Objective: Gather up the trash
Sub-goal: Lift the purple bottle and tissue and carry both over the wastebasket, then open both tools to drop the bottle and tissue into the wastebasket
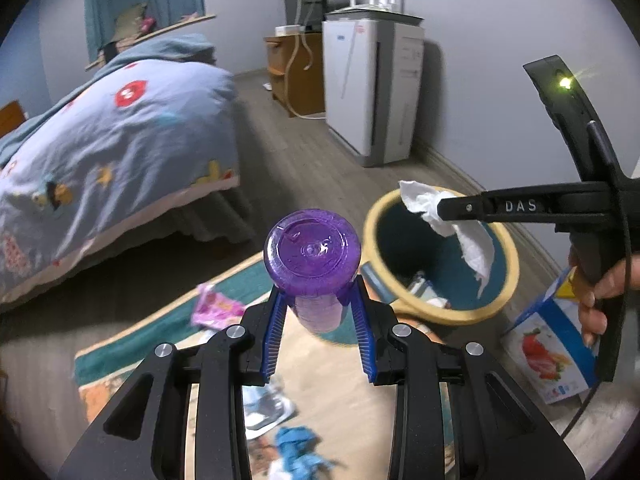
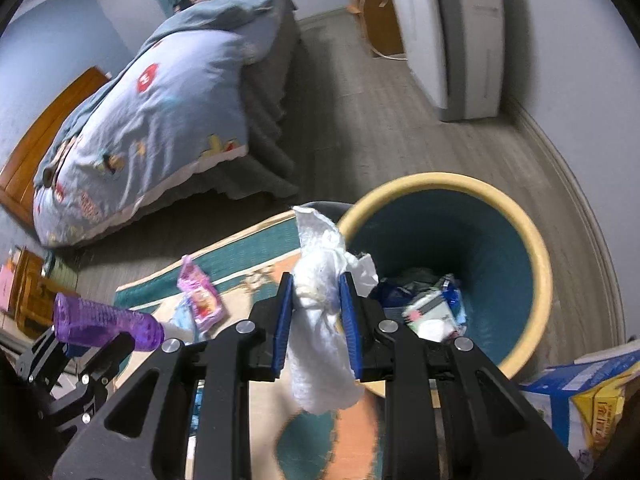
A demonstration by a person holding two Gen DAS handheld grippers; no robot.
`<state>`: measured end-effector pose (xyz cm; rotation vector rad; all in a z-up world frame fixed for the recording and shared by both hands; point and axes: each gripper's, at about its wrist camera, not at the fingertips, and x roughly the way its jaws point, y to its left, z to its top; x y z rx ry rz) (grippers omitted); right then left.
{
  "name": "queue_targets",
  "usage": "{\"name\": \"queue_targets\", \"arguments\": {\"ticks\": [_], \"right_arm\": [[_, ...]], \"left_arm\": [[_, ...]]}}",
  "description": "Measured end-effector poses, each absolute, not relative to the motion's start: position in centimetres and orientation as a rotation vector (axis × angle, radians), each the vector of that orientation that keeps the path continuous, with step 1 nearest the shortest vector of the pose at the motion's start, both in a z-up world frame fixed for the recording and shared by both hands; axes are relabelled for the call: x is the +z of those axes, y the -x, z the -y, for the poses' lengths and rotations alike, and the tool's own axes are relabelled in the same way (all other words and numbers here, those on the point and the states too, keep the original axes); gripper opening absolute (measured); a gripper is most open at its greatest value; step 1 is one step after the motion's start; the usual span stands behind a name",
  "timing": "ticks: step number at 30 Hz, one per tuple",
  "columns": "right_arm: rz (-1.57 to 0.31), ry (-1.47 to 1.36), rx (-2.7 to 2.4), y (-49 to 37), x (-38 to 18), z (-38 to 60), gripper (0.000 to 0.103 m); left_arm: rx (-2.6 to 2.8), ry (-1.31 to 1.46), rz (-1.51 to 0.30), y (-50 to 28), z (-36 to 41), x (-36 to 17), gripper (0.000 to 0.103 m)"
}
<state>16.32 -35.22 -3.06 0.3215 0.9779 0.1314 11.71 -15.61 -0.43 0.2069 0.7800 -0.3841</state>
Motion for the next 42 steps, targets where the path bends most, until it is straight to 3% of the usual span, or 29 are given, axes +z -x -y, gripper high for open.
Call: {"name": "queue_targets", "arguments": {"ticks": [14, 21, 34, 38, 39, 41, 42], "right_arm": [[-1.050, -0.445, -0.041, -16.4, -7.1, 45.0, 0.023], [-1.084, -0.436, -0.045, -16.6, -8.3, 45.6, 0.023], [-1.066, -0.448, -0.041, -17.1, -8.6, 45.7, 0.024], [-0.964, -0.463, -0.030, -16.9, -6.9, 45.8, 0.032], [-0.939, -0.456, -0.031, -16.9, -6.4, 45.7, 0.042], [-0.904, -0.442, -0.041, -16.7, -5.8, 45.6, 0.059], [-0.888, -0.440, -0.045, -16.6, -5.5, 45.5, 0.066]], "left_arm": [[-0.536, -0.265, -0.838, -12.4, 25.0, -4.3, 0.034], [-0.621, -0.175, -0.871, -14.4, 27.2, -5.7, 0.034], [-0.568, -0.286, -0.936, -15.7, 29.4, -9.5, 0.034], [-0.549, -0.279, -0.930, -15.8, 28.9, -9.4, 0.040], [-0.548, -0.269, -0.925, -15.8, 28.8, -9.3, 0.044], [-0.537, -0.251, -0.913, -15.8, 28.4, -8.8, 0.066], [-0.532, -0.245, -0.904, -15.7, 28.3, -8.6, 0.070]]}}
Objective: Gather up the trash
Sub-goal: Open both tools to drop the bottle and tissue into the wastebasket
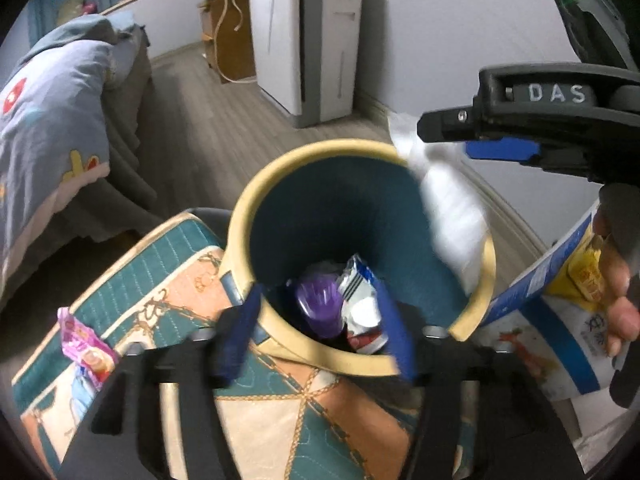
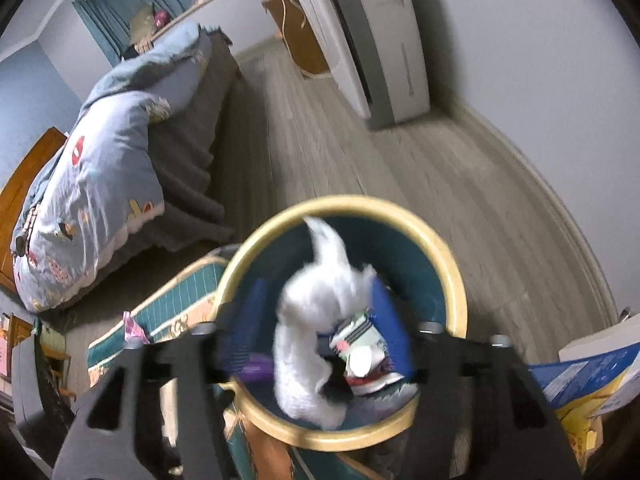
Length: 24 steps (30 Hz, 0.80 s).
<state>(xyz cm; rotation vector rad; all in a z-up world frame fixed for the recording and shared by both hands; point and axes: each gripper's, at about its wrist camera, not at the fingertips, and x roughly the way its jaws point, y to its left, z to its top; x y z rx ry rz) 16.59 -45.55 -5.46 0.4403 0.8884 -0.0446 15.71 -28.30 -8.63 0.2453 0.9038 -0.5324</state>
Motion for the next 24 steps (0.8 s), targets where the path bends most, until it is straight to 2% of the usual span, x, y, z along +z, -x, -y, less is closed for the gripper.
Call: {"name": "queue_targets", "arguments": {"ticks": [1, 3, 5, 8, 24], "right_arm": [[-0.882, -0.443, -0.045, -16.5, -5.3, 45.5, 0.069], [-0.883, -0.445, -0.046, -16.6, -5.2, 45.4, 0.082], [-0.882, -0.442, -0.045, -16.6, -5.0, 45.2, 0.088], [-0.885, -0.442, -0.034, -16.6, -4.7, 44.9, 0.095], [-0.901, -0.312, 0.058, -15.9, -2.7, 39.0, 0.097]], "left_arm": [[-0.528, -0.240, -0.896, -15.6, 28.2, -8.4, 0.075], [-0.517, -0.242, -0.893, -15.5, 28.1, -8.2, 0.079], [-0.509, -0.254, -0.893, -15.2, 27.9, -7.9, 0.087], [-0.490, -0.266, -0.878, -14.7, 27.2, -7.0, 0.091], [-0.264, -0.220, -0.881, -10.5, 15.4, -4.2, 0.095]]}}
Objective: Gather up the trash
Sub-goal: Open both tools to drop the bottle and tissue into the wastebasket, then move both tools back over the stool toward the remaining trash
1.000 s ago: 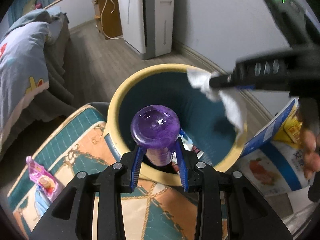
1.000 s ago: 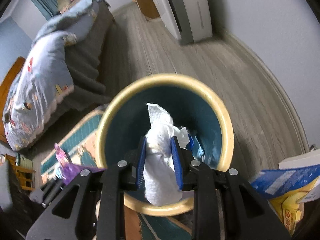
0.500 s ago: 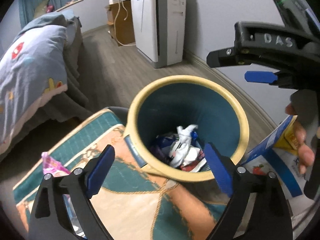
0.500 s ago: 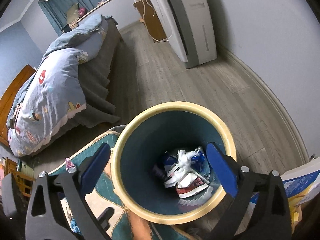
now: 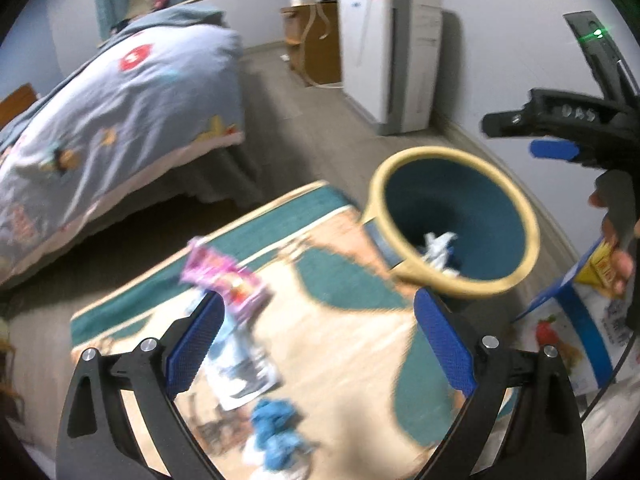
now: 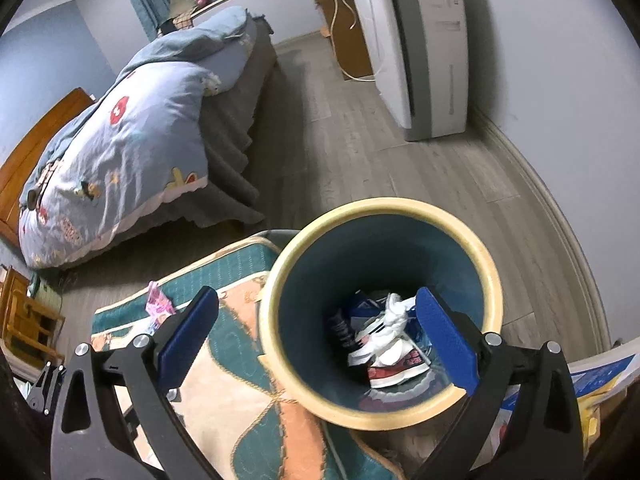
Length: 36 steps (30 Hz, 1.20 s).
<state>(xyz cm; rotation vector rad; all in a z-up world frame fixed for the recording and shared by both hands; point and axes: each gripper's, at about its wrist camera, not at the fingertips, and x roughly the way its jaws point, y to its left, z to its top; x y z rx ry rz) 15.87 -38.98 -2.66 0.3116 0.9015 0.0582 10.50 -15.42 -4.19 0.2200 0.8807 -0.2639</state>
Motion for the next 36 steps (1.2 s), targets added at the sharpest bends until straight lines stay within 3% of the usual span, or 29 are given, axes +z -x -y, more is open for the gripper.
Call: {"name": "queue_targets", "arguments": {"ticks": [12, 22, 36], "right_arm": [[-0.969, -0.278, 0.096, -12.3, -1.9, 31.7, 0.097], [-1.003, -0.219, 0.159, -9.2, -2.6, 24.6, 0.097], [-1.074, -0.231, 0.113, -9.4, -5.4, 22.7, 0.097]], "left_arm": [[-0.131, -0.152, -0.925, -4.8, 5.8, -3.6, 0.095], [-0.053, -0.143, -0.990, -2.1, 0.7, -6.4, 0.095], [-0.231, -0.036, -1.156, -1.7, 3.2, -12.9, 0.094]]}}
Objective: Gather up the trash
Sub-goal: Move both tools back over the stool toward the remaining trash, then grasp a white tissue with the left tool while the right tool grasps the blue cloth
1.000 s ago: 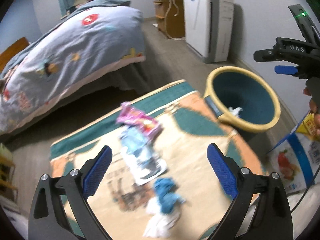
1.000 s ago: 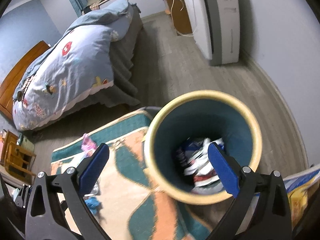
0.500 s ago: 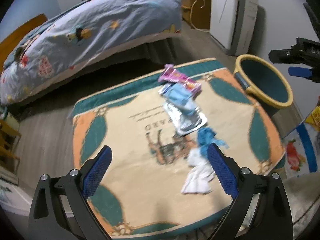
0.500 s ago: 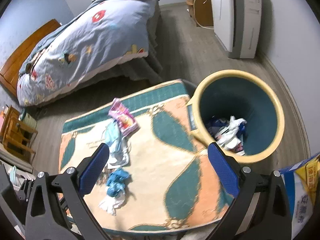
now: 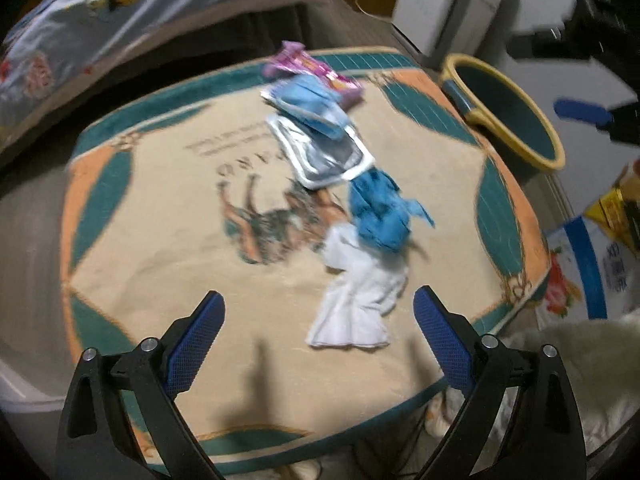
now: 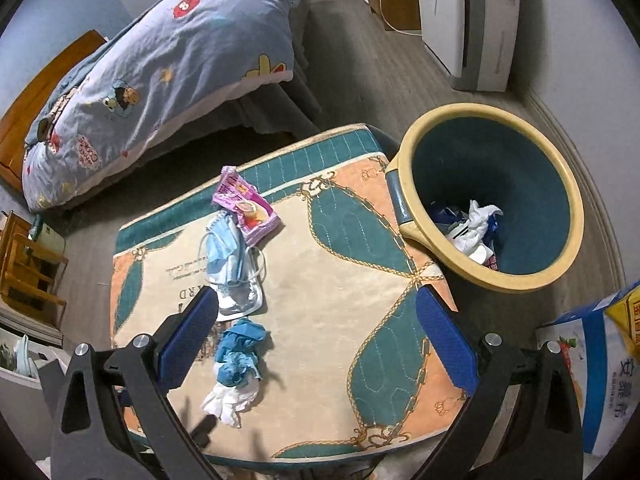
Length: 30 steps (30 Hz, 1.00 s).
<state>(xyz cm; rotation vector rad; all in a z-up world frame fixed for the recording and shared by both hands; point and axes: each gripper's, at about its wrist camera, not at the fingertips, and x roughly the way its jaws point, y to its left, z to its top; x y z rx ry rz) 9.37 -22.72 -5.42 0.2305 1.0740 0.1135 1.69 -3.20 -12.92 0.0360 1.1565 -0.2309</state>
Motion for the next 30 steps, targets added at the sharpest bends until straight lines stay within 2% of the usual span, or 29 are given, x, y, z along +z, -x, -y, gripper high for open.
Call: {"name": "queue_targets", "arguments": {"ticks": [3, 9, 10, 12, 13, 17, 25, 30], "right_arm": [[-1.087, -0.229, 0.106, -9.9, -6.0, 22.8, 0.097], [-1.110, -0.222, 0.107, -10.5, -6.7, 22.5, 0.097], [-1.114, -0.220, 0.109, -10.6, -6.8, 22.3, 0.097], [-1.120, -0.222, 0.113, -10.8, -7.0, 22.0, 0.097], [-1.123, -0.224, 0.117, -10.9, -7.1, 21.8, 0.097], [-1.144, -0.200, 0.143, -11.0, -7.8, 20.5, 0.097], [-1.247, -0.178, 0.250, -10.2, -10.9, 15.7, 0.095], [-1.349, -0.159, 0.291, -9.6, -13.9, 13.3, 0.073]], "left_arm": [[-0.261, -0.072, -1.164, -1.9, 4.2, -13.7, 0.091], [-0.322, -0.151, -1.219, -2.2, 6.0, -15.8, 0.059], [-0.341, -0.146, -1.235, -2.3, 6.1, -16.1, 0.047], [-0.340, -0.133, -1.237, -2.5, 5.7, -16.1, 0.029], [-0.338, -0.112, -1.246, -2.7, 5.2, -16.0, 0.015], [-0.248, -0.052, -1.239, -3.0, 2.2, -15.3, 0.012], [-0.080, -0.035, -1.177, -3.6, -2.4, -13.9, 0.011], [-0.058, -0.009, -1.183, -3.9, -4.0, -14.2, 0.011]]}}
